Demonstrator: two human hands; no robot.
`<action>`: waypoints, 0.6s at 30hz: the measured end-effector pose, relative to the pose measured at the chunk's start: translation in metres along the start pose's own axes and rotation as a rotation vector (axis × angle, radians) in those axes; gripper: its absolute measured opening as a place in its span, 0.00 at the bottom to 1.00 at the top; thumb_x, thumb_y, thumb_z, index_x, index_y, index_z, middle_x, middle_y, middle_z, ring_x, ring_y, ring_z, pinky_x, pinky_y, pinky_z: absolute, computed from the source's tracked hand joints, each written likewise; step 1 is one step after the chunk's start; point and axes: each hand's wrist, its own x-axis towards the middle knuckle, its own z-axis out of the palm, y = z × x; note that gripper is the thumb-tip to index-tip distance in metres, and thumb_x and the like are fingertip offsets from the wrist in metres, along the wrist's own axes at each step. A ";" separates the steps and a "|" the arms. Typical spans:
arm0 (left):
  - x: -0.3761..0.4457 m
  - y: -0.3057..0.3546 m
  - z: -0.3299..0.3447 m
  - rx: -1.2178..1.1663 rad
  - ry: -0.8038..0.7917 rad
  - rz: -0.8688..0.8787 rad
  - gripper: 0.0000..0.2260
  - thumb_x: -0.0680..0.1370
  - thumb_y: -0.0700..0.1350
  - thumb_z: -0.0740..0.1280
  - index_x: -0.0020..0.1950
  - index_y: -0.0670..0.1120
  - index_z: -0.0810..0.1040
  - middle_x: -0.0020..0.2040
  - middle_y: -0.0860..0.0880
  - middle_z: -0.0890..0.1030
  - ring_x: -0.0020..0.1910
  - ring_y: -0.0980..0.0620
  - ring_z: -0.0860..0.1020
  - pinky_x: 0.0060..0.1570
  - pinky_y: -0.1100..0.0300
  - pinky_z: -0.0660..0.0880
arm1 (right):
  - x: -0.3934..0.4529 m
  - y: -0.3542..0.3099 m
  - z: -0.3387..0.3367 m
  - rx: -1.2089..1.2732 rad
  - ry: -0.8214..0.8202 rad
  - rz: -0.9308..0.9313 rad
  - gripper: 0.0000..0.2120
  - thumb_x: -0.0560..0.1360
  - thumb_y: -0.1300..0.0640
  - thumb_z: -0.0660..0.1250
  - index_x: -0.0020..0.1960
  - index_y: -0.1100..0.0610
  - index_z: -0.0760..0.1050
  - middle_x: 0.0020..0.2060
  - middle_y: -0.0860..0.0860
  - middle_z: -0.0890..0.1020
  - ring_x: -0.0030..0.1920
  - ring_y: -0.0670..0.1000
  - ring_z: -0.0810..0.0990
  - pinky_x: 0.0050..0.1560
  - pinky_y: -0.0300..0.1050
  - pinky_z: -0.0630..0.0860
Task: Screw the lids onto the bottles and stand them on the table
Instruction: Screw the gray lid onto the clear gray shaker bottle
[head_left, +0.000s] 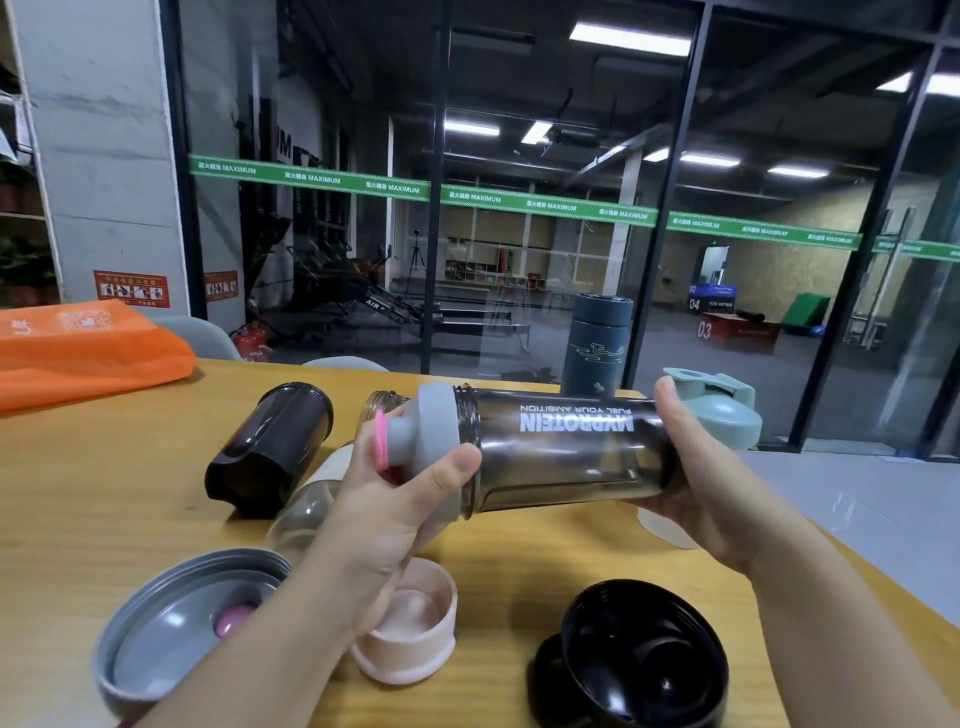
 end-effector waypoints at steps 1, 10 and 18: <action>-0.001 0.000 0.000 0.000 -0.005 -0.001 0.34 0.55 0.50 0.81 0.59 0.56 0.74 0.60 0.45 0.80 0.59 0.45 0.79 0.56 0.46 0.78 | 0.000 0.001 0.000 -0.027 0.004 0.013 0.19 0.73 0.39 0.60 0.53 0.52 0.77 0.39 0.49 0.86 0.38 0.45 0.84 0.39 0.41 0.76; 0.000 0.001 0.000 -0.022 -0.023 -0.073 0.38 0.55 0.52 0.82 0.63 0.51 0.74 0.57 0.45 0.82 0.57 0.46 0.81 0.54 0.46 0.78 | 0.000 0.005 0.002 -0.024 -0.006 -0.146 0.23 0.67 0.50 0.73 0.60 0.48 0.72 0.50 0.58 0.81 0.43 0.50 0.83 0.49 0.49 0.78; -0.001 0.002 0.001 -0.027 -0.038 -0.085 0.38 0.55 0.54 0.81 0.62 0.52 0.74 0.57 0.46 0.83 0.55 0.48 0.81 0.50 0.49 0.79 | -0.001 0.007 0.002 -0.074 -0.024 -0.189 0.25 0.63 0.44 0.74 0.58 0.40 0.72 0.56 0.60 0.79 0.51 0.56 0.82 0.60 0.56 0.75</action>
